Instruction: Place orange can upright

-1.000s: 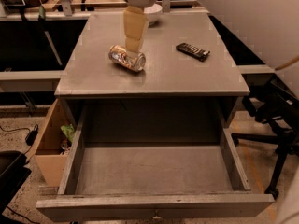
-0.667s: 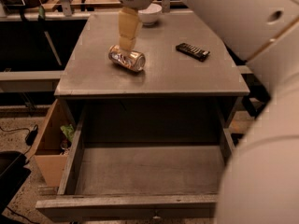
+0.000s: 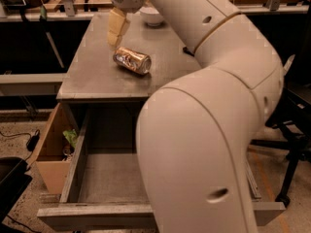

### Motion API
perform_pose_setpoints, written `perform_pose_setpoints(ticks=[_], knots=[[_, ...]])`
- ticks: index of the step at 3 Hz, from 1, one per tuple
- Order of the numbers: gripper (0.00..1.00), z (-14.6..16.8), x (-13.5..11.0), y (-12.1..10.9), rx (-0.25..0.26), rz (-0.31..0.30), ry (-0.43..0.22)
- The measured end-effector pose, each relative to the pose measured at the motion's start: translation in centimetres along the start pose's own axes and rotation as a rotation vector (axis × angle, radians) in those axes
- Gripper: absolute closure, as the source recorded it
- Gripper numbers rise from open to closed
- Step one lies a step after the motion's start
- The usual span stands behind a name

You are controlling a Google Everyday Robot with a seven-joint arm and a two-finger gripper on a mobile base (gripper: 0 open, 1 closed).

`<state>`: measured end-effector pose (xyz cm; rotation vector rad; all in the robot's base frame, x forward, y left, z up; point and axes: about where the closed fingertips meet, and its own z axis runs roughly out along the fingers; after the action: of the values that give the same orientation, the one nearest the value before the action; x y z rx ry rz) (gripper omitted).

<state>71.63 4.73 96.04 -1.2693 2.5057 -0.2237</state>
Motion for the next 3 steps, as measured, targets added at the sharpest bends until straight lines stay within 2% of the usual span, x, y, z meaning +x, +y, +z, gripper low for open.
perform_pose_setpoints(ticks=[1, 2, 3], knots=[[0.00, 2.2, -1.0, -0.6, -0.030, 0.064, 0.006], [0.00, 3.5, -0.7, -0.7, -0.056, 0.100, 0.025], [0.00, 4.6, -0.2, 0.1, -0.093, 0.078, 0.048]])
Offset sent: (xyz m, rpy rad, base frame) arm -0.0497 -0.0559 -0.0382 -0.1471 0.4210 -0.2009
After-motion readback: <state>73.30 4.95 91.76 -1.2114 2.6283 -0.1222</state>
